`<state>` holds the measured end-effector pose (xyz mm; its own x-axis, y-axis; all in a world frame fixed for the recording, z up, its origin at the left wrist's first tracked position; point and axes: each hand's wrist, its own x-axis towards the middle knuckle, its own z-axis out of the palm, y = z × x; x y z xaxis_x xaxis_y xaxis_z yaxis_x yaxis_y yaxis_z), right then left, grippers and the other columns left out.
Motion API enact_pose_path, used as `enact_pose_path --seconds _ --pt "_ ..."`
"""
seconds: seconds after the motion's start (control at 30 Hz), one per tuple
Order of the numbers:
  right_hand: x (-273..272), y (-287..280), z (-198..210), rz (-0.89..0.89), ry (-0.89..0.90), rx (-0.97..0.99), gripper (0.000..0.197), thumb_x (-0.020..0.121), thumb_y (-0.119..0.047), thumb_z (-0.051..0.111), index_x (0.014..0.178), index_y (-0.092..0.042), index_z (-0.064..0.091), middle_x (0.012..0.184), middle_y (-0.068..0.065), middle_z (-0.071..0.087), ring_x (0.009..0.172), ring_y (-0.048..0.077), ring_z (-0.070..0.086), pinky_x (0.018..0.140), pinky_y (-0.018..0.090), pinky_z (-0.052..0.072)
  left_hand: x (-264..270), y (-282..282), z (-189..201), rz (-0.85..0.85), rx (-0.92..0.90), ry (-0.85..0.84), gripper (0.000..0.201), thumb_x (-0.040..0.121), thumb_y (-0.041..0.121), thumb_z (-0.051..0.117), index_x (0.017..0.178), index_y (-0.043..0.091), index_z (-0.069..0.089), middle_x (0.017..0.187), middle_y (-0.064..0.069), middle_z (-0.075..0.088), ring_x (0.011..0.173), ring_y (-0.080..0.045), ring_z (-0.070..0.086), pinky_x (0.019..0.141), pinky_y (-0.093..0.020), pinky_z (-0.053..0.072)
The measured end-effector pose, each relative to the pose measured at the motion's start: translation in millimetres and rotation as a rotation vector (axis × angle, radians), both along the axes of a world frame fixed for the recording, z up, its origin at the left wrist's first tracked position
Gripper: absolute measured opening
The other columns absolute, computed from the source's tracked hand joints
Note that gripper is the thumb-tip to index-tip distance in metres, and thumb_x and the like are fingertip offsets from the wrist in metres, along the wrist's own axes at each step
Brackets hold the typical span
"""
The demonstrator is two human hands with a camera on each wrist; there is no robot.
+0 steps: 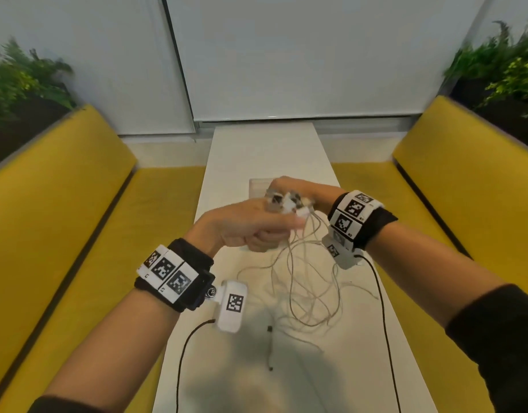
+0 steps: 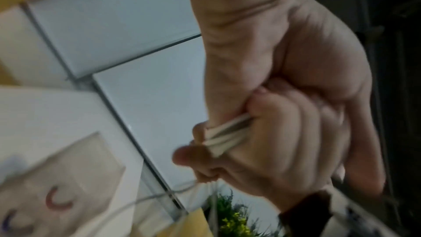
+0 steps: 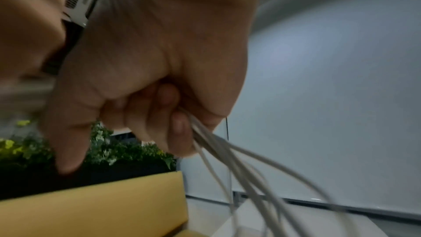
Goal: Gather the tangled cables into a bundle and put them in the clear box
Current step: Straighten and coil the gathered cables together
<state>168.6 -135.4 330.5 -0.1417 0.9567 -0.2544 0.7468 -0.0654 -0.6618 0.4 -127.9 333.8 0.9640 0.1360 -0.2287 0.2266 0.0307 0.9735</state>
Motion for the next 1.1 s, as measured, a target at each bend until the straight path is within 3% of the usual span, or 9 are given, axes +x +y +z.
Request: enact_pose_path --seconds 0.07,0.2,0.3,0.43,0.5,0.63,0.73,0.93,1.1 --pt "-6 2 8 0.166 -0.131 0.038 0.012 0.083 -0.002 0.060 0.076 -0.010 0.065 0.063 -0.006 0.058 0.056 0.005 0.048 0.060 0.022 0.039 4 0 -7 0.031 0.367 0.239 0.031 0.096 0.018 0.064 0.070 0.016 0.048 0.052 0.004 0.041 0.043 -0.012 0.033 0.042 -0.026 0.026" --pt "2 4 12 0.271 -0.117 0.021 0.006 0.091 -0.010 0.060 0.091 -0.012 0.066 0.064 -0.013 0.060 0.052 0.006 0.050 0.054 0.023 0.044 12 0 -23 0.209 0.866 0.427 0.016 0.093 0.029 0.065 0.098 0.015 0.060 0.088 -0.007 0.064 0.071 -0.020 0.058 0.062 -0.032 0.046" --pt "13 2 10 0.182 0.088 -0.010 0.014 0.099 -0.019 0.056 0.098 -0.011 0.068 0.051 -0.011 0.052 0.039 0.006 0.038 0.040 0.020 0.035 8 2 -31 0.480 0.885 0.315 0.018 0.098 0.037 0.057 0.100 0.020 0.062 0.084 -0.003 0.063 0.070 -0.016 0.057 0.055 -0.028 0.038" --pt "24 1 11 0.125 0.389 -0.123 0.023 0.104 -0.020 0.046 0.101 -0.009 0.066 0.064 0.000 0.041 0.047 0.008 0.028 0.044 0.021 0.028 3 6 -37 0.667 0.882 0.187 0.046 0.100 0.052 0.046 0.072 0.021 0.066 0.071 -0.002 0.066 0.064 -0.022 0.058 0.057 -0.032 0.040" --pt "27 1 12 0.100 0.445 -0.132 0.022 0.104 -0.018 0.045 0.114 -0.005 0.061 0.067 0.001 0.040 0.049 0.009 0.028 0.045 0.021 0.028 1 9 -38 0.679 0.938 0.175 0.050 0.101 0.054 0.042 0.078 0.023 0.074 0.068 0.007 0.064 0.068 -0.020 0.059 0.062 -0.033 0.043" --pt "28 2 18 0.076 0.460 -0.165 0.027 0.102 -0.010 0.045 0.122 0.003 0.059 0.065 0.000 0.041 0.050 0.010 0.028 0.046 0.020 0.029 -3 15 -55 0.554 0.941 0.114 0.034 0.095 0.054 0.049 0.112 0.030 0.068 0.097 0.003 0.074 0.086 -0.024 0.066 0.074 -0.042 0.053" --pt "30 1 18 0.070 0.406 -0.189 0.030 0.093 0.003 0.042 0.116 0.010 0.060 0.062 0.002 0.043 0.047 0.009 0.029 0.045 0.020 0.027 -6 16 -67 0.509 0.967 0.047 0.035 0.094 0.049 0.046 0.119 0.035 0.067 0.108 0.001 0.074 0.092 -0.028 0.066 0.076 -0.048 0.054" --pt "28 -1 13 0.089 0.229 -0.072 0.020 0.093 -0.004 0.053 0.109 0.000 0.065 0.084 0.017 0.062 0.063 0.016 0.045 0.046 0.020 0.033 -3 17 -68 0.591 1.025 0.036 0.026 0.102 0.026 0.053 0.123 0.025 0.068 0.090 -0.007 0.073 0.079 -0.035 0.063 0.063 -0.036 0.046" --pt "43 -1 7 0.044 0.282 -0.069 0.021 0.096 -0.010 0.059 0.111 0.003 0.064 0.071 0.008 0.054 0.050 0.011 0.037 0.046 0.021 0.033 -12 21 -71 0.572 0.994 -0.160 0.039 0.100 0.043 0.045 0.138 0.041 0.057 0.079 -0.011 0.068 0.064 -0.025 0.056 0.062 -0.042 0.048"
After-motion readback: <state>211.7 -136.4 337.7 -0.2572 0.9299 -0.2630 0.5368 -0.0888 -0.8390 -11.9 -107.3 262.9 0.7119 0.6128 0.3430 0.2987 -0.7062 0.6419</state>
